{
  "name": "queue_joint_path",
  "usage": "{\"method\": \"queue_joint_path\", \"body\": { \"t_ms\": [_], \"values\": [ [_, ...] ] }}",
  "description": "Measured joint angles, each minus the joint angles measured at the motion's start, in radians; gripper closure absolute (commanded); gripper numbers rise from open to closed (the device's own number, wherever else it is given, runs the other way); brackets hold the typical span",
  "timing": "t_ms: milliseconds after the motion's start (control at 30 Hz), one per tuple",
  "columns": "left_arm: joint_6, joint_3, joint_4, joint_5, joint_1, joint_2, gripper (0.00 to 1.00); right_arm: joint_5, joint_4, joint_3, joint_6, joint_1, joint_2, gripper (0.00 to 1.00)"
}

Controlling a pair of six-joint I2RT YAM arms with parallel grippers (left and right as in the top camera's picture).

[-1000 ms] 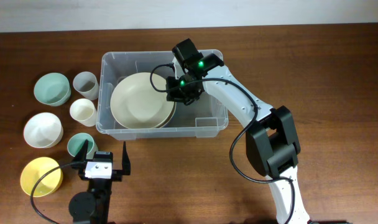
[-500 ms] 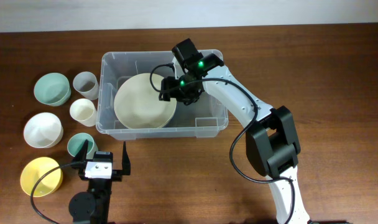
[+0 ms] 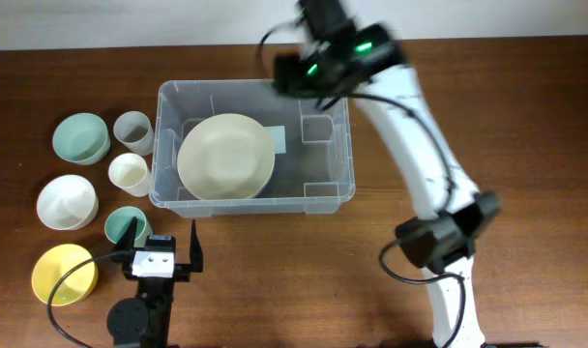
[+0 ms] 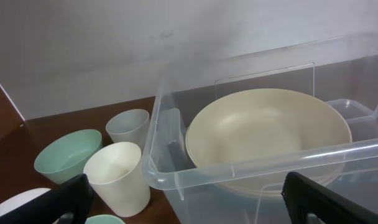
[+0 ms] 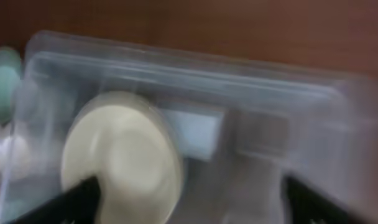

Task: Pack container
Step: 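Lower the second cream bowl onto the stack, release, withdraw right gripper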

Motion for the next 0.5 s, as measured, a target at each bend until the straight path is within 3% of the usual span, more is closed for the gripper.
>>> {"method": "queue_joint_path", "body": {
  "t_ms": [100, 233, 367, 500],
  "values": [
    [0.000, 0.000, 0.000, 0.000, 0.000, 0.000, 0.00, 0.210, -0.186, 0.298, 0.025, -0.114, -0.045, 0.01],
    [0.000, 0.000, 0.000, 0.000, 0.000, 0.000, 0.00, 0.322, -0.380, 0.511, 0.098, -0.340, -0.117, 0.01],
    [0.000, 0.000, 0.000, 0.000, 0.000, 0.000, 0.00, 0.314, -0.399, 0.514, 0.101, -0.531, -0.154, 0.01],
    [0.000, 0.000, 0.000, 0.000, 0.000, 0.000, 0.00, 0.239, -0.394, 0.307, 0.097, -0.682, -0.150, 0.01]
  ]
}}
